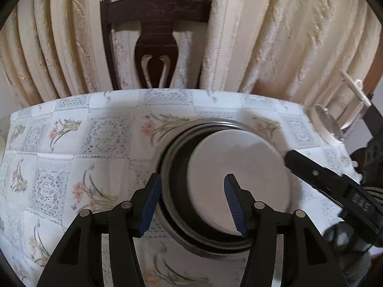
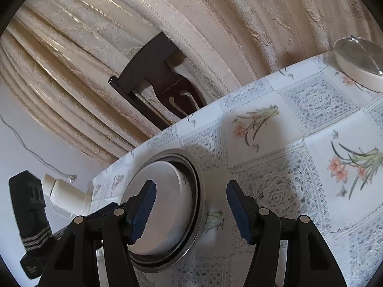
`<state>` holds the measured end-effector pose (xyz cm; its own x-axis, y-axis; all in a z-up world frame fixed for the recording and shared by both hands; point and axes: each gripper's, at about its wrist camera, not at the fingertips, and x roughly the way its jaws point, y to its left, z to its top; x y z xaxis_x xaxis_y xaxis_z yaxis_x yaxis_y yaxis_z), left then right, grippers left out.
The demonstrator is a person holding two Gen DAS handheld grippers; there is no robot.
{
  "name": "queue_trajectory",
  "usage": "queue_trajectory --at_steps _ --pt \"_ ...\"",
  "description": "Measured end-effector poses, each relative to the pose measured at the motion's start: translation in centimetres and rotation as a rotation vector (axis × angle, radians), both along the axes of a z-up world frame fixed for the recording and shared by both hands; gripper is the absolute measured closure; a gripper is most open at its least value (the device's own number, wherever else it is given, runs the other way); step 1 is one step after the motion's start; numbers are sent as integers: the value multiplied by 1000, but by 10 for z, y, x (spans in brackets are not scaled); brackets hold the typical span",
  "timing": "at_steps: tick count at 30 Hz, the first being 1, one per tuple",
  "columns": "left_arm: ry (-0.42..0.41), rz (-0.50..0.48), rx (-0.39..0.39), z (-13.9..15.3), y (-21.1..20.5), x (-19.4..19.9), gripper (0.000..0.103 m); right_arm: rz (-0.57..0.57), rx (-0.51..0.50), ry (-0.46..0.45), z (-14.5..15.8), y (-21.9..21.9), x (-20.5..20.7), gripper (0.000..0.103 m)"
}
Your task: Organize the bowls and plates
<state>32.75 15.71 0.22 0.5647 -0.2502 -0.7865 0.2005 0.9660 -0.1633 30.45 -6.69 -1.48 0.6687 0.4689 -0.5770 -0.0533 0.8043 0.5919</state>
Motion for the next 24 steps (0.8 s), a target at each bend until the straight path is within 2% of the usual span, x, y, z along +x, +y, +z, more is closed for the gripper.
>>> queue_trajectory --at_steps 3,7,17,20,24 --pt "1 40 24 -5 11 7 47 10 -5 15 -5 3 1 38" --pt "42 48 -48 -12 25 12 44 23 -7 27 -9 6 3 38" --pt "-22 45 43 -9 21 11 40 33 -25 39 -14 8 5 38" --pt "-13 64 30 -10 26 14 39 33 -26 42 -15 9 6 38" --pt "43 35 -44 -16 29 16 39 47 -30 41 -16 14 6 38"
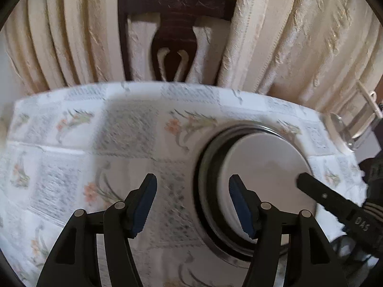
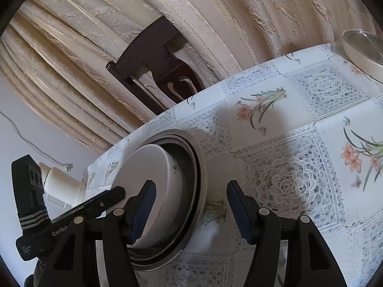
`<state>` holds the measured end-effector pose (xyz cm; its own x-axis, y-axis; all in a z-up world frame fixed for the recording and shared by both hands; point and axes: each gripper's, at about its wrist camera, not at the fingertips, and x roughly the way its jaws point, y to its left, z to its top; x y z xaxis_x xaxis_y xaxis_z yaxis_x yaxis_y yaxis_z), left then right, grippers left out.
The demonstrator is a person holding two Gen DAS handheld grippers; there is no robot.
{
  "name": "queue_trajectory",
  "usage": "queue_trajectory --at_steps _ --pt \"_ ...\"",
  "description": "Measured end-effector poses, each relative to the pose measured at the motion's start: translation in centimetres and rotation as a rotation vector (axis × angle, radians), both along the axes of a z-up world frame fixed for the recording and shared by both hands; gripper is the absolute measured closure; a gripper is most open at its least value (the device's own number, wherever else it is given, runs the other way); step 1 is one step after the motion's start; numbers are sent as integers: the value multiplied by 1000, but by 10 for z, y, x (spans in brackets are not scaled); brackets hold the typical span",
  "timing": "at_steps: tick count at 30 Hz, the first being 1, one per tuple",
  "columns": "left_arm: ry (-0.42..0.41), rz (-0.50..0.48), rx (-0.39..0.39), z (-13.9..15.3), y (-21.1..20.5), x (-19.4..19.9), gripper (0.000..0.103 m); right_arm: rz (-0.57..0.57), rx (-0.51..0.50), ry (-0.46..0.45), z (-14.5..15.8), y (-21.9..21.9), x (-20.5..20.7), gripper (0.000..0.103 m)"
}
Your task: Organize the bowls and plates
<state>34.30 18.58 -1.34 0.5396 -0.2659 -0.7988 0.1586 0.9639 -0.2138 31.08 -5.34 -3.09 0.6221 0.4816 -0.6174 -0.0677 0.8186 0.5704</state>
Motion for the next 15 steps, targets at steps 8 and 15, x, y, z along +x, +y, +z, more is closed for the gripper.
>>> queue_trajectory --at_steps 8,15 --pt "39 -26 -32 -10 -5 0 40 20 -11 8 -4 6 0 38" --pt "62 -64 -42 -15 -12 2 46 31 -21 18 -9 10 1 38"
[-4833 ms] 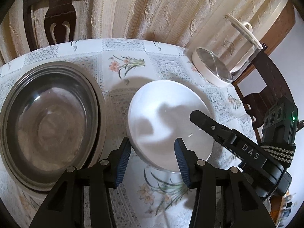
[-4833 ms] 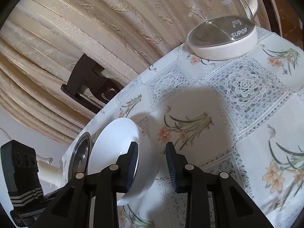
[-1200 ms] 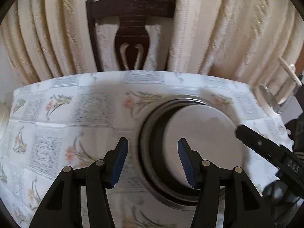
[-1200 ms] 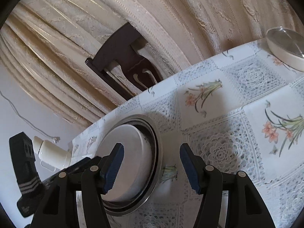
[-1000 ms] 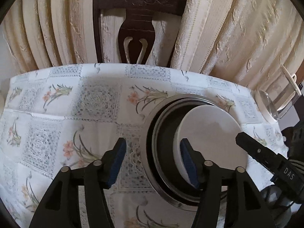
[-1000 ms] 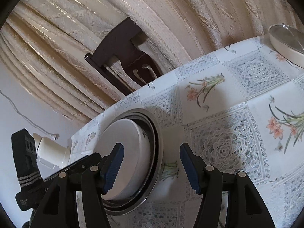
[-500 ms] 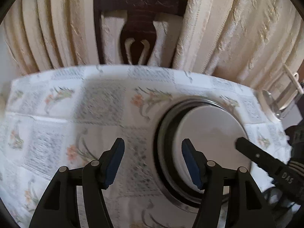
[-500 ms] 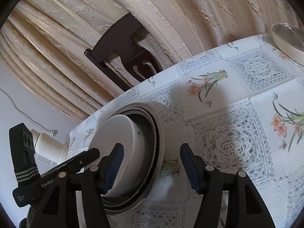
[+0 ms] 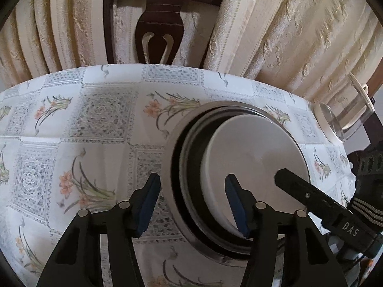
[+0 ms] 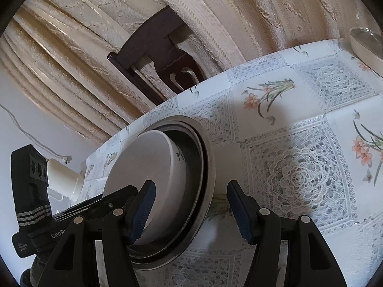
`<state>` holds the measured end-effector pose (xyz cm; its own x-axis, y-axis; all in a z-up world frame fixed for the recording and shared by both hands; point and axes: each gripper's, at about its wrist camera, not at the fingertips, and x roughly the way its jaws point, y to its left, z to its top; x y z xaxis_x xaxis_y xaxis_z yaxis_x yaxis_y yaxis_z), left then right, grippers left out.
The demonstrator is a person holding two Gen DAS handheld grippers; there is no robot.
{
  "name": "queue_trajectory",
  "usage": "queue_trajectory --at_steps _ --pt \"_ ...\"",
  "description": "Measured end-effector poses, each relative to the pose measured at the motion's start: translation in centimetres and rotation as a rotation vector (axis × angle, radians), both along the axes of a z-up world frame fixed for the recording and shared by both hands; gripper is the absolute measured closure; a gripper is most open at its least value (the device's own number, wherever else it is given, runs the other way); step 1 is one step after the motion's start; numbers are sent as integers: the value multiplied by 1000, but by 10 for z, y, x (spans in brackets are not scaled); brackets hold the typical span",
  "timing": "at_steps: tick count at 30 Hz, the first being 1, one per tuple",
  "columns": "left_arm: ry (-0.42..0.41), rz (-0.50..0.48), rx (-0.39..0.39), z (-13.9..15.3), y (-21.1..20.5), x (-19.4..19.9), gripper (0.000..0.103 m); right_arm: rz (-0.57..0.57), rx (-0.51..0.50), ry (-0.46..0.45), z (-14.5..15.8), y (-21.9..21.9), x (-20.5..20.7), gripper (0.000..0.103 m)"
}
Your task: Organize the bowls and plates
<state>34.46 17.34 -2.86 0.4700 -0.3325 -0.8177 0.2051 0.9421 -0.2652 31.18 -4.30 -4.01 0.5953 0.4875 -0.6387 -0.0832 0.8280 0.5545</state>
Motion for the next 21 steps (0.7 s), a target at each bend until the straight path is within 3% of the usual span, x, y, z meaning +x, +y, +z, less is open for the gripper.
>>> queue_trajectory --at_steps 13,18,21 --pt "39 -16 -17 -8 -9 4 46 -8 -74 -39 5 7 -3 38" --pt "47 -25 1 -11 -13 6 51 8 -108 -54 7 12 -4 38" --pt "48 -26 -1 -12 -13 7 52 24 -114 -65 9 15 -5 44"
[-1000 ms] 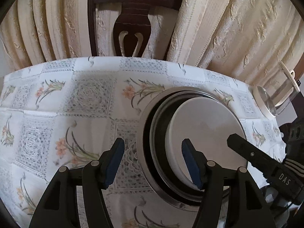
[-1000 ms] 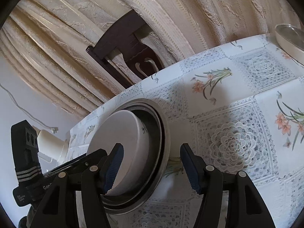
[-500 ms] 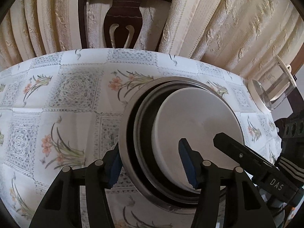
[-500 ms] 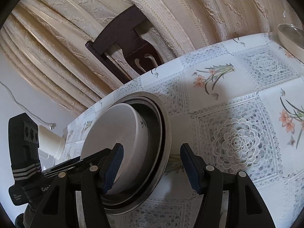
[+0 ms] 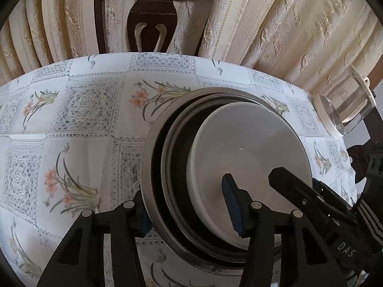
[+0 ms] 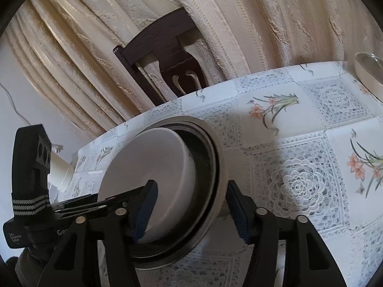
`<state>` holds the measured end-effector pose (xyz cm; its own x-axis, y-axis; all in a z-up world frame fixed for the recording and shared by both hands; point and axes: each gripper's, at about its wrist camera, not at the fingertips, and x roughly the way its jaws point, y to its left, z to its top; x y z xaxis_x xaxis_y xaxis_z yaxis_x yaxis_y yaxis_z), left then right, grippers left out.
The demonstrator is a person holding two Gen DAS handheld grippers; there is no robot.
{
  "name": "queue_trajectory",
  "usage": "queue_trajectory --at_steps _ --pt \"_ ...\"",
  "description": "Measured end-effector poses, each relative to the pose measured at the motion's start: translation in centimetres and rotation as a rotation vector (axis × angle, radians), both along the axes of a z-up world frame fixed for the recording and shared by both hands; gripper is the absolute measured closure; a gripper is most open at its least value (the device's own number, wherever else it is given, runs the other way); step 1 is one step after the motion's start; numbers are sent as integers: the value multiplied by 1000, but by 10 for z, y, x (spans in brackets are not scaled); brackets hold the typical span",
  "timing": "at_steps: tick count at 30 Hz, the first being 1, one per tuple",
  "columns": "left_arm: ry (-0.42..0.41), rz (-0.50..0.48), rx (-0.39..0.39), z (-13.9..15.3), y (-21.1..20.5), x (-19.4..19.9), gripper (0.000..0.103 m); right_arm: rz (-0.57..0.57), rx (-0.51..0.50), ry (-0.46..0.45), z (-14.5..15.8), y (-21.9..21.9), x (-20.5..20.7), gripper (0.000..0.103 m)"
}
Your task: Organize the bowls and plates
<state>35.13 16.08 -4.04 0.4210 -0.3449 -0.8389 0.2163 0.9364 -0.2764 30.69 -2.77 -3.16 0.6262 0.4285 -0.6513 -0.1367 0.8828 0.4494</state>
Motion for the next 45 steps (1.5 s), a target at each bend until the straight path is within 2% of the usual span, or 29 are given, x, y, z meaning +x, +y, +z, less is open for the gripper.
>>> queue_trajectory --at_steps 2,14,25,36,45 --pt "-2 1 0 0 0 0 53 7 -14 -11 2 3 -1 48" --pt "0 -6 -31 14 0 -3 54 -13 -17 -11 4 -1 -4 48" --pt "-40 7 -24 46 13 -25 54 21 0 -76 32 8 -21 48" --pt "-83 16 -35 83 38 -80 54 68 55 -107 59 18 -68 48" --pt "-99 18 -45 93 60 -135 54 104 46 -106 67 33 -115 48"
